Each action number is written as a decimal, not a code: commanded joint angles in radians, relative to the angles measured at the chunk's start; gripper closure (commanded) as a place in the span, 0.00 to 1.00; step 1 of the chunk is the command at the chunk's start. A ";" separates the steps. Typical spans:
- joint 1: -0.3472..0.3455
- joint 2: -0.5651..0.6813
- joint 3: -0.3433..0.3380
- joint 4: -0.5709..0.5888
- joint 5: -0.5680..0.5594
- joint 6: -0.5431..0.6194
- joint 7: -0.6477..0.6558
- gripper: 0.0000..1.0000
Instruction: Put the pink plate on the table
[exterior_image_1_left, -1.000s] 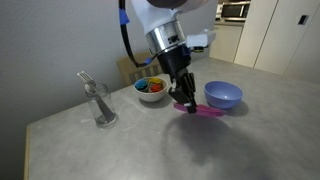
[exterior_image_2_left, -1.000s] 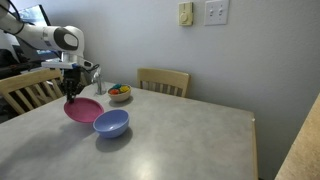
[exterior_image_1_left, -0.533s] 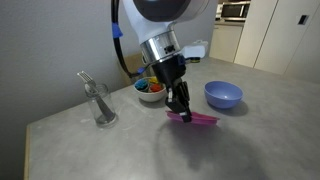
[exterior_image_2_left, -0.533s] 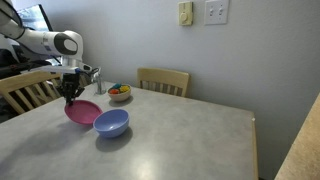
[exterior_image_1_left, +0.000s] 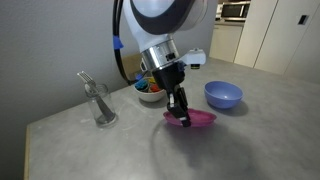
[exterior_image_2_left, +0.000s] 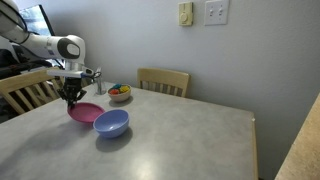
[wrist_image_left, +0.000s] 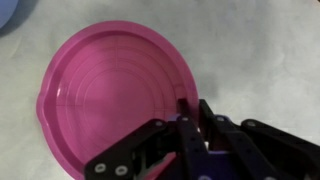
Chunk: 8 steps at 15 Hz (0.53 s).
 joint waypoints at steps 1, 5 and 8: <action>-0.029 0.029 0.027 0.037 0.008 -0.011 -0.087 0.56; -0.043 0.030 0.037 0.039 0.014 -0.023 -0.150 0.28; -0.054 0.004 0.045 0.021 0.019 -0.023 -0.178 0.06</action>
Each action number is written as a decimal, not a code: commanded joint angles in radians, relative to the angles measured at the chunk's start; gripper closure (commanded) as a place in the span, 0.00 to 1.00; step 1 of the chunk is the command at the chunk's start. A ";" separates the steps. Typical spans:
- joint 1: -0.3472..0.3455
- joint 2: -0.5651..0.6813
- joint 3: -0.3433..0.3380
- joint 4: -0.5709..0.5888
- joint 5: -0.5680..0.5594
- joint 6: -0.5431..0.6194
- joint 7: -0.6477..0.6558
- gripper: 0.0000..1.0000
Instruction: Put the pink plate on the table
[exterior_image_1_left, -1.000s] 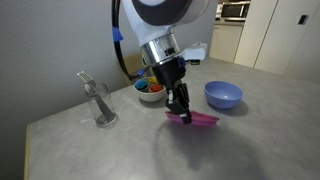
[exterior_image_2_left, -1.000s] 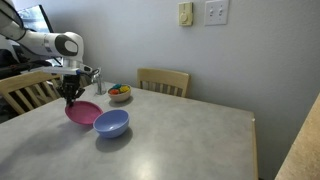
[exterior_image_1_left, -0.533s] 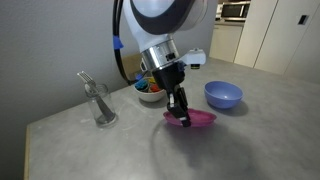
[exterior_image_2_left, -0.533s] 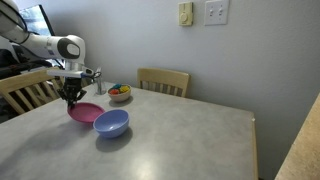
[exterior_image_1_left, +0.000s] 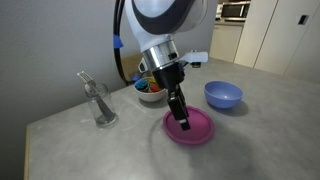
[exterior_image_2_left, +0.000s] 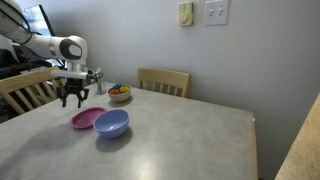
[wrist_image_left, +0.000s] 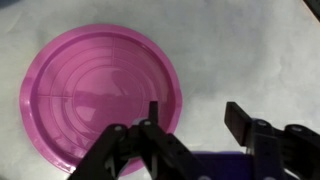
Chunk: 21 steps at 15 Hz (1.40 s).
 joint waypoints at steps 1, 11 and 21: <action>-0.032 -0.021 0.027 0.001 0.017 -0.020 -0.049 0.02; -0.061 -0.170 0.037 -0.069 0.039 0.016 -0.051 0.00; -0.095 -0.255 -0.009 -0.124 0.093 0.211 0.091 0.00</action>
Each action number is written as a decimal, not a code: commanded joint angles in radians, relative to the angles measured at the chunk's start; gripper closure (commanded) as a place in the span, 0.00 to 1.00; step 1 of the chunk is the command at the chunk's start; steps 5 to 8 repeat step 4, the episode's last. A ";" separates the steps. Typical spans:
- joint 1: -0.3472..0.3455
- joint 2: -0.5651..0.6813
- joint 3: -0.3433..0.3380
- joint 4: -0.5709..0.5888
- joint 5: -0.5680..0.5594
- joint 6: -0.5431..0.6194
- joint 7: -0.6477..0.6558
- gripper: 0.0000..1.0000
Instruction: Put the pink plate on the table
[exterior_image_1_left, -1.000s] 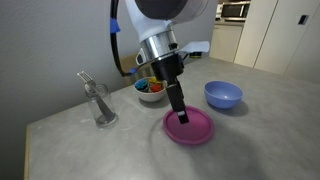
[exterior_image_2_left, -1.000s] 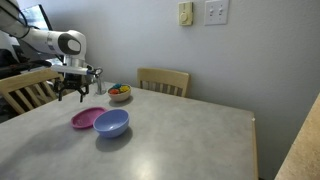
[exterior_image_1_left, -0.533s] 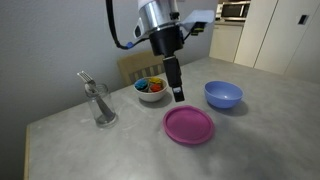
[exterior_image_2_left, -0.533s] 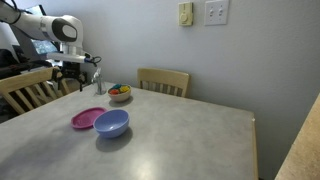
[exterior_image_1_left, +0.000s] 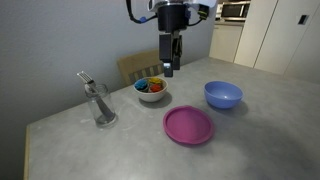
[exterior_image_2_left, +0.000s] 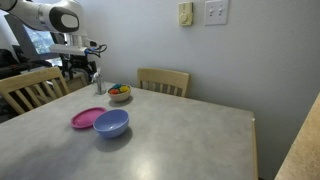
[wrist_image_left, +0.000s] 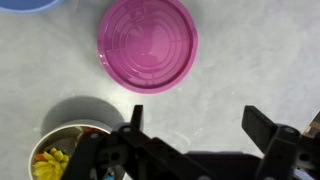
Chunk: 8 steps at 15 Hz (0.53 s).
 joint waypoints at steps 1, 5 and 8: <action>0.003 -0.010 -0.007 -0.009 0.005 0.002 0.005 0.00; 0.002 -0.016 -0.008 -0.020 0.007 0.008 0.011 0.00; 0.002 -0.016 -0.008 -0.020 0.007 0.008 0.011 0.00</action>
